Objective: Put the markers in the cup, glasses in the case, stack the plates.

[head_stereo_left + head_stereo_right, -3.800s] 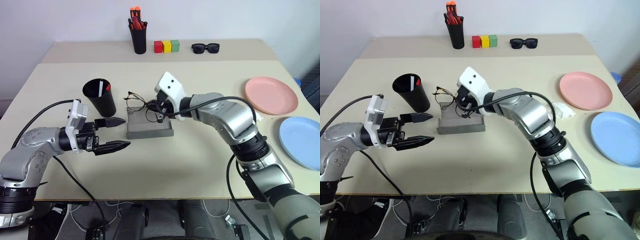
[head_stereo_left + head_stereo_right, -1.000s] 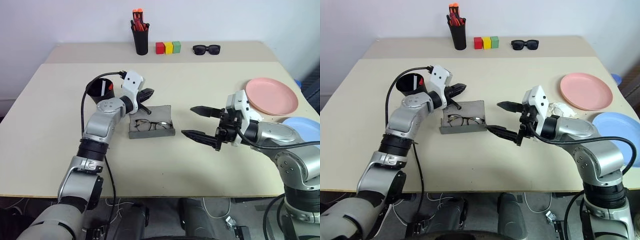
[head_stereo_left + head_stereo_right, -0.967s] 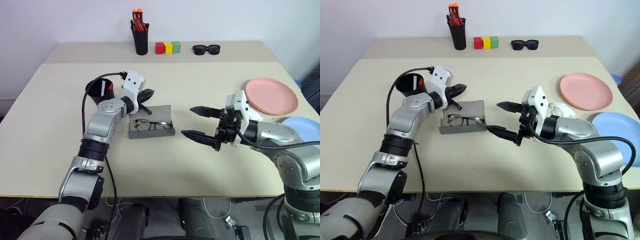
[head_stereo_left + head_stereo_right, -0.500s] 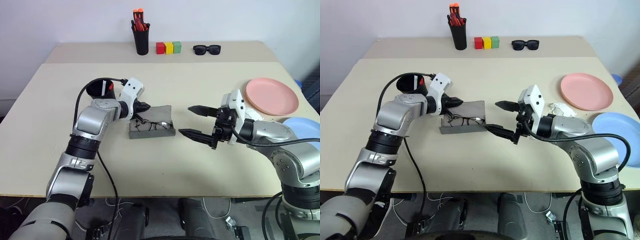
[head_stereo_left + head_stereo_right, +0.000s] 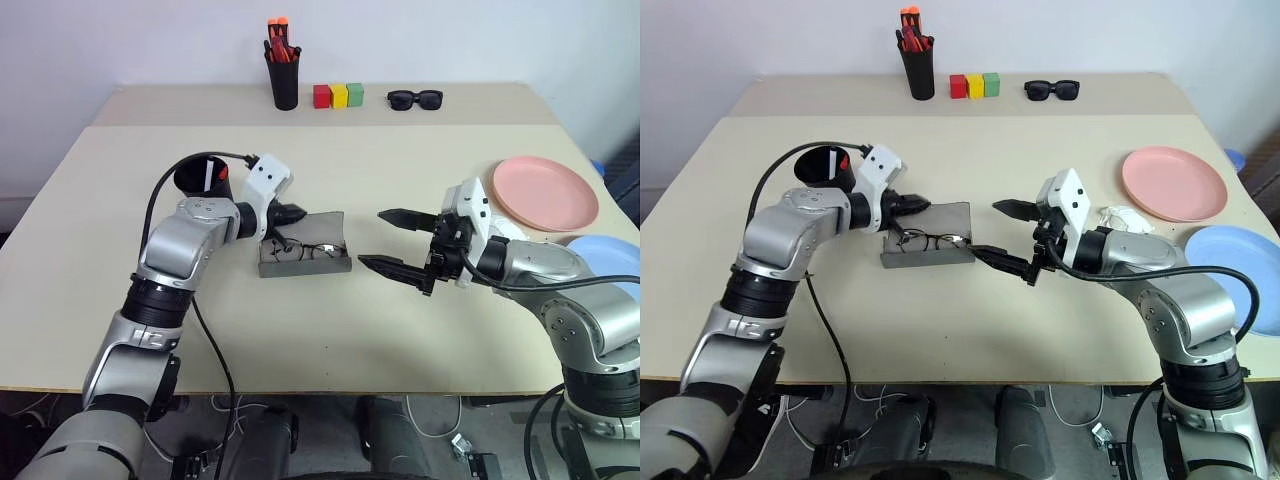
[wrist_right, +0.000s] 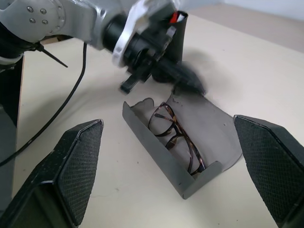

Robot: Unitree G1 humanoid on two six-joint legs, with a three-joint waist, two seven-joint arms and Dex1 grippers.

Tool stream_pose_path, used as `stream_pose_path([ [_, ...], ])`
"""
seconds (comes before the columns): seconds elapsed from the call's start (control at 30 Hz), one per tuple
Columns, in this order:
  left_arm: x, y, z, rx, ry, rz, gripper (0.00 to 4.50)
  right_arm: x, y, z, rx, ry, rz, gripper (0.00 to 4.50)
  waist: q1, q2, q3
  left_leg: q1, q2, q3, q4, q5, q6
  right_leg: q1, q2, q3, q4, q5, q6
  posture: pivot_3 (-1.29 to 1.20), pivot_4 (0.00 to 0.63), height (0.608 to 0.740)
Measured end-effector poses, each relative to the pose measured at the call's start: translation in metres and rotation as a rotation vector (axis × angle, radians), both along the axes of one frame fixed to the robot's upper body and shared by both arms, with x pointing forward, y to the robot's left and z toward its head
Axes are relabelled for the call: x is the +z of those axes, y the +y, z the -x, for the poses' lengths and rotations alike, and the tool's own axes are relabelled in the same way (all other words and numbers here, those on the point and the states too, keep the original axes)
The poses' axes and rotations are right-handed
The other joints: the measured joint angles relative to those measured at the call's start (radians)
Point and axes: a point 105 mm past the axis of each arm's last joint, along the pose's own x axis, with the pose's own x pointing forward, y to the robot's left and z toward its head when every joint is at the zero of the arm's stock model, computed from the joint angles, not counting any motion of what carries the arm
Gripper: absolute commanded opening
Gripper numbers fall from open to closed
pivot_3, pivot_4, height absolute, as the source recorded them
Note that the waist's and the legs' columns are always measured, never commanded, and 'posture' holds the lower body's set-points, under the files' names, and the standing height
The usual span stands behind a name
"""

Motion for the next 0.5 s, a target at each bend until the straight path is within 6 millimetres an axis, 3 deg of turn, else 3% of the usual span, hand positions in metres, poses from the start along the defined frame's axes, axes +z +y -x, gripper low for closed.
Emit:
stream_pose_path([
  [0.1, 0.001, 0.006, -0.010, 0.060, -0.018, -0.009, 0.05, 0.000, 0.001, -0.001, 0.001, 0.002, 0.002, 4.50, -0.003, 0.000, 0.000, 0.000, 0.000, 0.000, 0.000, 0.000, 0.000, 0.000, 0.000, 0.000, 0.000, 0.000, 0.000, 0.00, 0.150, 0.740],
  [0.27, -0.016, 0.012, -0.018, 0.106, 0.035, -0.031, 0.05, 0.000, 0.001, -0.002, -0.007, -0.002, 0.006, 4.50, -0.003, 0.000, 0.000, 0.000, 0.000, 0.000, 0.000, 0.000, 0.000, 0.000, 0.000, 0.000, 0.000, 0.000, 0.000, 0.00, 0.150, 0.740],
  [0.5, -0.018, 0.009, -0.017, 0.042, 0.085, -0.144, 0.05, 0.001, 0.000, -0.004, -0.016, -0.010, 0.010, 4.50, -0.004, 0.000, 0.000, 0.000, 0.000, 0.000, 0.000, 0.000, 0.000, 0.000, 0.000, 0.000, 0.000, 0.000, 0.000, 0.00, 0.150, 0.740],
])
